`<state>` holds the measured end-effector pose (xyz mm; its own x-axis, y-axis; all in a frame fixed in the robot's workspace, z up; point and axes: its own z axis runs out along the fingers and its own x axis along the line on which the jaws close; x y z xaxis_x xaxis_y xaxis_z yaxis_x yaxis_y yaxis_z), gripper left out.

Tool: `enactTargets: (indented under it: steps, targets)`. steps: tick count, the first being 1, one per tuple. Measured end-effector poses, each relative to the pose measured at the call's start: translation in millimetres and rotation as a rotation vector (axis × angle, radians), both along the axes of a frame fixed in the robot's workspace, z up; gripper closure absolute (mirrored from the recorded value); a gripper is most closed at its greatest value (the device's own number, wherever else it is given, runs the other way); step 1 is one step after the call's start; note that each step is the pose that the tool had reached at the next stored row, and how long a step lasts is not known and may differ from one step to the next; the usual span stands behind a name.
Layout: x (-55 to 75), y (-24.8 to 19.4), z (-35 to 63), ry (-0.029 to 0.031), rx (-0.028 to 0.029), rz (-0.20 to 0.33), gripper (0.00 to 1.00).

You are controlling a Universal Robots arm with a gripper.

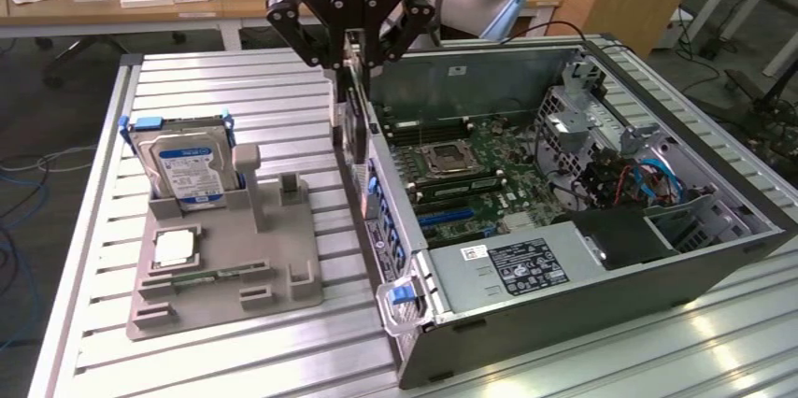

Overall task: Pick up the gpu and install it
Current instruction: 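Pick up the gpu and move the gpu toward the slot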

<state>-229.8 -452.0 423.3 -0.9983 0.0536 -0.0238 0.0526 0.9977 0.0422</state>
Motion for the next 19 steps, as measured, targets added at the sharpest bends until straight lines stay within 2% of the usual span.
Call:
enactTargets:
  steps: [9,19]
  targets:
    - [14.7,0.7,0.0,0.0000,0.0000,0.000,0.73]
    - [23.8,1.5,0.0,0.0000,0.0000,0.000,0.73]
